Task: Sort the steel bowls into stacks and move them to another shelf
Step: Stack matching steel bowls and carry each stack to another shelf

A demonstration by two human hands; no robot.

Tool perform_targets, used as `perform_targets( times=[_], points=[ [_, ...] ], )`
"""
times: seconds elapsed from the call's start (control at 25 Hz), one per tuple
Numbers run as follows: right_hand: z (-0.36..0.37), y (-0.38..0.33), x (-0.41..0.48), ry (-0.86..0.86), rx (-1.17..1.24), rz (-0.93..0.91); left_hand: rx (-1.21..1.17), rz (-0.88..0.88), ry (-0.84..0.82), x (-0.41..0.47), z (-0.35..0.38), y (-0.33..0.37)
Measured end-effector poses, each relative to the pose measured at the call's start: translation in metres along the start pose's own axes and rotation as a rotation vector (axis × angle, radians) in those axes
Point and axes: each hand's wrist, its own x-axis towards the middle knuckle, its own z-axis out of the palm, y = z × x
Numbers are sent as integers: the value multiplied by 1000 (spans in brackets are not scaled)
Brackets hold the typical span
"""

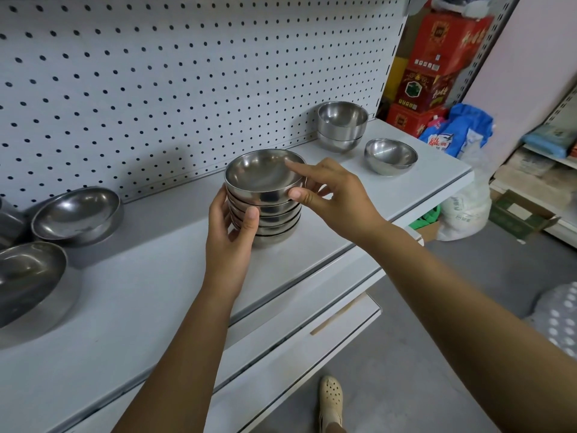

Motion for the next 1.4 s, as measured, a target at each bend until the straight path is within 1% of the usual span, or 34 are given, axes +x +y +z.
perform_targets(
  times=[0.2, 0.24, 0.32, 0.36, 0.44, 0.52, 0.6, 0.76, 0.88, 1.04, 1.4],
  points=[
    [2, -3, -4, 7, -3, 15, 5, -17, 19, 0, -1, 0],
    [1, -3, -6, 18, 5, 40, -3, -26, 17, 1, -2, -1],
    [0, -2, -15, 27, 56, 154, 20, -38, 15, 2, -6, 1],
    [1, 0, -21, 10, 80, 222, 48, -28, 15, 4, -9, 4],
    [10, 6, -31, -91, 103, 334, 97, 4, 1, 14, -17, 14],
    [23, 11, -36, -189, 137, 382, 160, 29, -53, 26, -22, 31],
    [35, 14, -36, -207, 185, 372, 230, 54, -128, 37, -23, 44],
    [52, 14, -31, -153, 253, 346, 294, 37, -252, 48, -28, 52],
    [65, 16, -29, -111, 277, 329, 299, 34, -234, 48, -23, 56],
    [71, 20, -30, -74, 263, 332, 243, 10, -183, 46, -19, 58],
    [64, 15, -38, -25, 276, 368, 212, -32, -286, 50, -27, 55]
  ],
)
